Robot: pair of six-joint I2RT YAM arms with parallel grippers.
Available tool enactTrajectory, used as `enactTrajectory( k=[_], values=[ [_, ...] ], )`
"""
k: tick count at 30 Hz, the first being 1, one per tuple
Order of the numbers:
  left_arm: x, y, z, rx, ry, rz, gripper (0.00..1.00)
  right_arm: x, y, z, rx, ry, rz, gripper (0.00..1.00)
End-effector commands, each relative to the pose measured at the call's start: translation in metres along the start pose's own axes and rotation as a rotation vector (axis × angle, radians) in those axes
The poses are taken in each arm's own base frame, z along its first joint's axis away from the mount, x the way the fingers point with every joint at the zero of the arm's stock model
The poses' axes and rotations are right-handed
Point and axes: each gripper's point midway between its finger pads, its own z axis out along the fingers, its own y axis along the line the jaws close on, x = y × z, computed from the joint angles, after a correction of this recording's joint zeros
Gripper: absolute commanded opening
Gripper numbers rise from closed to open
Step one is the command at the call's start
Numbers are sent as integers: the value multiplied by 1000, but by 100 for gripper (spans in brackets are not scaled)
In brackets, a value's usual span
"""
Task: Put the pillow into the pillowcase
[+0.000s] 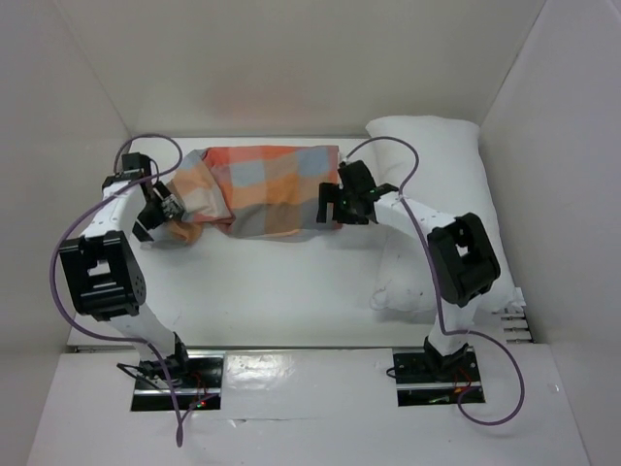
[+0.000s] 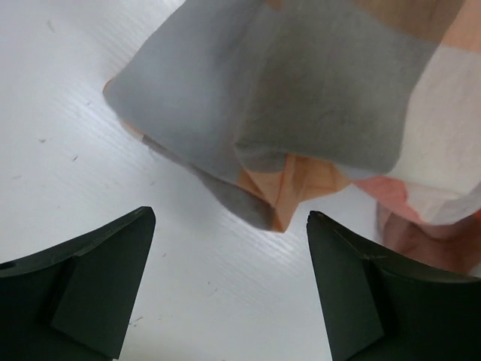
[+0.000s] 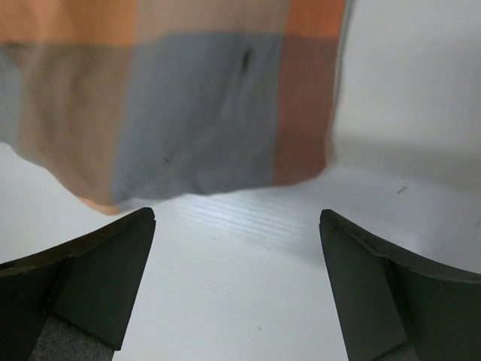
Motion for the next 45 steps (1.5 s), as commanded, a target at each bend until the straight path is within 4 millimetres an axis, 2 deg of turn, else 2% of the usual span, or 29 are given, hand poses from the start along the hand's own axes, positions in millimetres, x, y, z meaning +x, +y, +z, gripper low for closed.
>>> enactTrajectory(
  k=[1,2,3,7,9,11,12,14,16,17,19,22,24,25,27,29,30,31,32,33,34,35,36,37,39,40,41,42,45],
  values=[
    [-22,-32,2,103,-55,-62,96,-14,31,-5,-76,-79,-4,99],
    [-24,-35,8,106,-59,-72,94,-20,33,-2,-76,-81,-18,100],
    [-25,-37,17,104,-57,-71,92,-7,35,11,-73,-36,-27,100],
    [-28,-47,35,136,-30,-89,69,1,59,31,-146,19,-70,100],
    [-40,-57,32,167,-44,-91,39,0,74,37,-166,17,-89,100],
    [-54,-64,26,177,-61,-83,9,13,85,51,-187,56,-105,97],
    [-57,-65,24,175,-59,-83,0,5,90,53,-192,49,-93,93],
    [-73,-65,8,167,-106,-65,0,14,92,65,-152,67,-99,68],
    [-89,-63,-8,177,-155,-60,0,13,95,63,-131,53,-109,42],
    [-99,-64,-18,175,-177,-64,0,18,95,64,-119,56,-117,14],
    [-114,-66,-40,192,-234,-48,0,26,87,63,-93,68,-108,0],
    [-139,-69,-74,211,-318,-53,0,16,84,40,-84,5,-83,0],
    [-160,-73,-98,228,-389,-58,0,20,90,26,-81,-28,-119,0],
    [-165,-74,-107,237,-405,-60,0,36,83,22,-62,-9,-130,0],
    [-184,-81,-112,239,-437,-58,0,40,90,1,-87,-33,-175,0],
    [-196,-78,-108,209,-446,-71,0,72,92,-9,-94,5,-249,0],
    [-203,-82,-106,213,-454,-73,0,75,96,-21,-108,-9,-260,0],
    [-213,-87,-99,210,-465,-77,0,90,103,-28,-123,1,-301,0],
    [-217,-89,-94,209,-464,-76,0,107,96,-30,-118,29,-329,0],
    [-220,-90,-88,198,-466,-79,0,113,103,-37,-146,28,-340,0],
    [-222,-94,-73,190,-452,-76,0,128,106,-38,-161,55,-363,0],
    [-222,-97,-66,194,-440,-72,0,139,112,-40,-198,81,-374,1],
    [-220,-102,-60,211,-423,-49,25,144,117,-42,-219,94,-381,15],
    [-217,-107,-56,235,-401,-40,42,149,121,-44,-234,103,-389,51],
    [-202,-119,-59,288,-358,11,72,144,126,-45,-218,95,-387,68],
    [-194,-126,-65,299,-357,37,85,129,131,-54,-220,47,-380,72],
    [-189,-131,-69,312,-360,73,93,115,129,-59,-185,-2,-374,80],
    [-189,-135,-93,337,-398,88,95,100,129,-66,-182,-44,-357,83],
    [-179,-153,-134,376,-462,154,96,42,123,-95,-162,-197,-297,88]
  ],
)
